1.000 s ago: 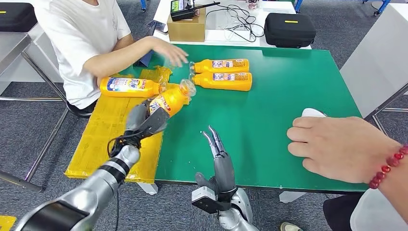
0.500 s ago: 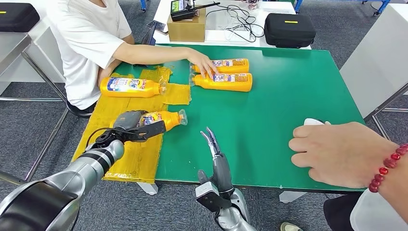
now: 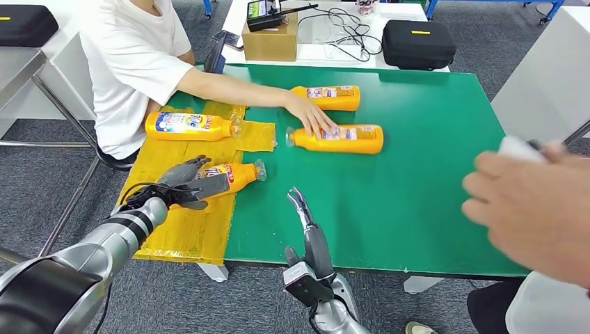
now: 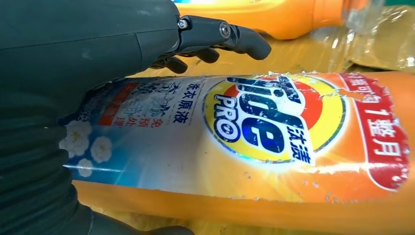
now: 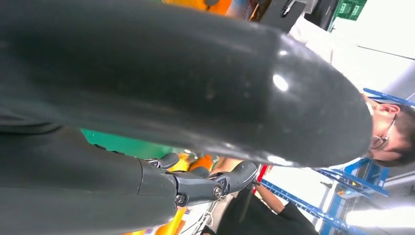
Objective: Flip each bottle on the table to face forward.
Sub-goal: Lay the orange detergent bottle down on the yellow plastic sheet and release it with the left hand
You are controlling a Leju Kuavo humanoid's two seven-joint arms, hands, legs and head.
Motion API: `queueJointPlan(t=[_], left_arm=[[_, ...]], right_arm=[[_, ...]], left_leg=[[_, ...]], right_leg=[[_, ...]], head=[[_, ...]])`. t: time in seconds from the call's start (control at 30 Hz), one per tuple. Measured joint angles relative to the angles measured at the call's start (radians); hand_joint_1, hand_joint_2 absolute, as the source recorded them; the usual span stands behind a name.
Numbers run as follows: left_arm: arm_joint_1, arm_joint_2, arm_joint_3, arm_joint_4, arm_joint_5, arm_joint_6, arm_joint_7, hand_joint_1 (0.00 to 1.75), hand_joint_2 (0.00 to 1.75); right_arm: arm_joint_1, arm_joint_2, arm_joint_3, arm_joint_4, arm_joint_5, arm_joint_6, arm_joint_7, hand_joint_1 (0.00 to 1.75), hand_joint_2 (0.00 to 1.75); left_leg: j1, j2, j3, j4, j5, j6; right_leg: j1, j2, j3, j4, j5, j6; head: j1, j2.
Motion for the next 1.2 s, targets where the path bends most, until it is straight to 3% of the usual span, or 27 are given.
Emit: queueJointPlan(t=[0.2, 0.33, 0.43, 0.53, 0.67, 0.83, 1.07, 1.2], left_arm=[[0.036, 0.023, 0.065, -0.043, 0.13, -0.002, -0.218, 0.0, 1.75], [0.085, 0.028, 0.127, -0.121, 0.234, -0.017, -0.334, 0.0, 1.75], [0.125, 0.028, 0.18, -0.231, 0.325, -0.042, -0.356, 0.0, 1.75], [0.177, 0.023, 0.223, -0.388, 0.396, -0.063, -0.329, 0.0, 1.75], [0.271, 0.006, 0.245, -0.632, 0.436, -0.042, -0.299, 0.0, 1.75], [0.394, -0.02, 0.253, -0.868, 0.449, 0.034, -0.318, 0.0, 1.75], [0.406, -0.021, 0.254, -0.889, 0.449, 0.037, -0.319, 0.0, 1.75], [0.492, -0.034, 0.26, -1.028, 0.478, 0.02, -0.335, 0.0, 1.75]], right_arm=[[0.0, -0.005, 0.018, 0.004, -0.004, -0.027, 0.0, 0.0, 0.0], [-0.005, -0.017, 0.041, 0.008, 0.063, -0.13, 0.0, 0.0, 0.0], [-0.015, -0.03, 0.053, 0.016, 0.151, -0.217, 0.0, 0.0, 0.0], [-0.015, -0.041, 0.024, 0.018, 0.293, -0.239, 0.001, 0.0, 0.0], [-0.016, -0.053, -0.04, 0.018, 0.487, -0.239, 0.075, 0.0, 1.75], [-0.03, -0.088, -0.071, 0.044, 0.726, -0.219, 0.336, 0.0, 1.75], [-0.031, -0.092, -0.073, 0.048, 0.737, -0.217, 0.349, 0.0, 1.75], [-0.041, -0.115, -0.099, 0.065, 0.778, -0.21, 0.413, 0.0, 1.75]], left_leg=[[0.0, 0.0, 0.0, 0.0, 0.0, 0.0], [0.0, 0.0, -0.001, 0.0, 0.0, 0.0], [0.0, 0.0, -0.001, 0.0, 0.0, 0.0], [0.0, 0.0, -0.001, 0.0, 0.0, 0.0], [-0.001, 0.0, -0.002, 0.0, 0.0, 0.0], [-0.001, 0.0, -0.002, 0.0, 0.0, 0.0], [-0.001, 0.0, -0.002, 0.0, 0.0, 0.0], [-0.001, 0.0, -0.002, 0.0, 0.0, 0.0]], right_leg=[[0.0, 0.0, 0.0, 0.0, 0.0, 0.0], [0.0, 0.0, -0.001, 0.0, 0.0, 0.0], [0.0, 0.0, -0.002, 0.0, 0.0, 0.0], [0.0, 0.0, -0.002, 0.0, 0.0, 0.0], [0.0, 0.0, -0.002, -0.001, 0.0, 0.0], [-0.001, 0.0, -0.002, -0.001, 0.0, 0.0], [-0.001, 0.0, -0.003, -0.001, 0.0, 0.0], [0.0, 0.0, -0.003, -0.001, 0.0, 0.0]], head=[[0.0, 0.0], [0.0, 0.0], [0.0, 0.0], [0.0, 0.0], [0.0, 0.0], [0.0, 0.0], [0.0, 0.0], [0.0, 0.0]])
